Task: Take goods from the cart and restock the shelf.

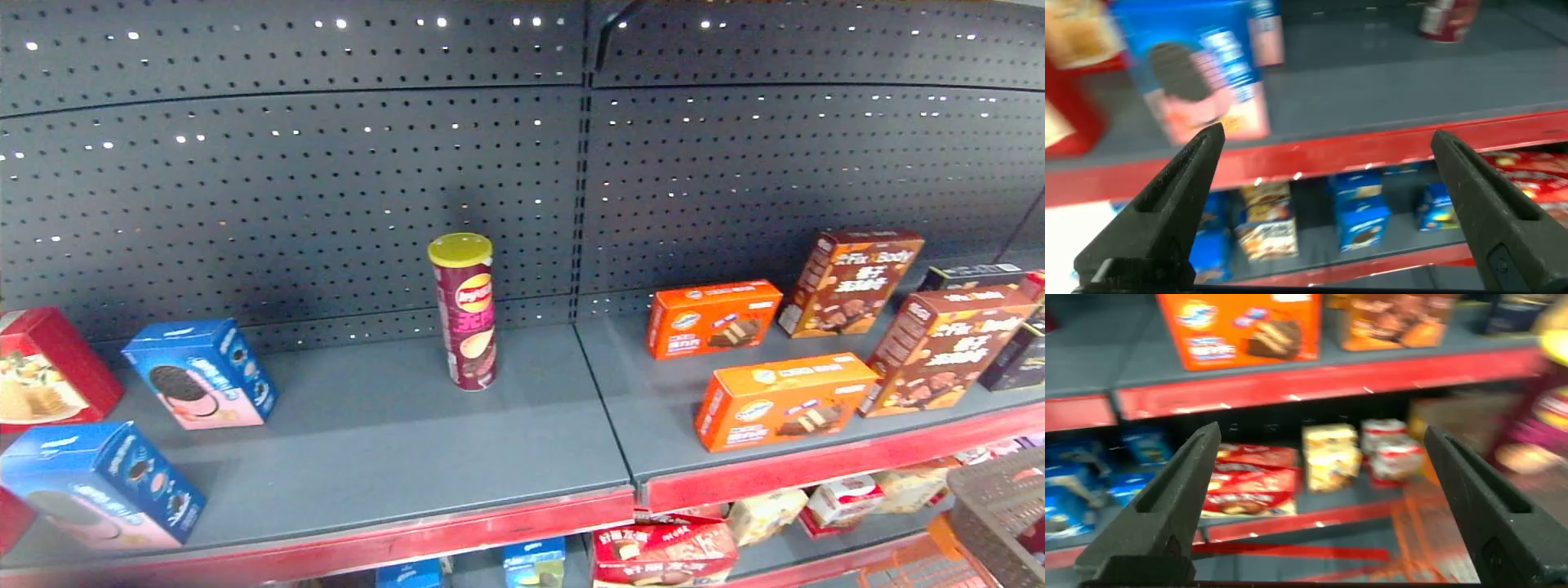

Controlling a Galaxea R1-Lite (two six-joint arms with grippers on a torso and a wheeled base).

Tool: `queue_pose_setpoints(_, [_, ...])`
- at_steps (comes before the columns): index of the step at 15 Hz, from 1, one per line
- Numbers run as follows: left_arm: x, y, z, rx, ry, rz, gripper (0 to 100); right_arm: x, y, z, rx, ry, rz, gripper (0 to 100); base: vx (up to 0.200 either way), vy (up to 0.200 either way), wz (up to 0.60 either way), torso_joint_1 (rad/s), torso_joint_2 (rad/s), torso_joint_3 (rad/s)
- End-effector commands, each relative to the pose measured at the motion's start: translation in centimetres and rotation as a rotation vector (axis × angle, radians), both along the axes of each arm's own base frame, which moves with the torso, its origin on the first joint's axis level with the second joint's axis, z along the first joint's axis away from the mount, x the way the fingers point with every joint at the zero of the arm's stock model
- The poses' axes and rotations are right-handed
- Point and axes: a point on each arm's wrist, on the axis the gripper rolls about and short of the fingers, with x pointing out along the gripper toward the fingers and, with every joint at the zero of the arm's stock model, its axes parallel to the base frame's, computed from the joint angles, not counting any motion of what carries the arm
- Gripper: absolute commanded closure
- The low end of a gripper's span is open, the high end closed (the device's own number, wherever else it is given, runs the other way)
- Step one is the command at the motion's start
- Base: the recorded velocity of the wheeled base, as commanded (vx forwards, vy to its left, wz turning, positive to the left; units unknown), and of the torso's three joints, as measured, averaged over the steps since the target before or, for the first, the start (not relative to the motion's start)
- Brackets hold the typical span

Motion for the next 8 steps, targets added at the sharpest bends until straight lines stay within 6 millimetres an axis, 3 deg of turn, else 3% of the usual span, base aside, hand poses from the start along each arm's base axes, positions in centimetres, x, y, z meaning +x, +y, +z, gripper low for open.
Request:
queue_pose_setpoints(1, [0.0,0.0,0.0,0.001,0.0,0.0,0,0.01,0.0,0.0,-0.002,0.001,0.001,0,0.0,0.0,-0.6,-0.002,0.01,0.002])
queue_pose_setpoints(8, [0.0,0.0,0.0,0.001,0.0,0.0,0,0.01,0.0,0.0,-0.002,0.001,0.001,0,0.0,0.0,-0.6,0.0,0.0,0.002])
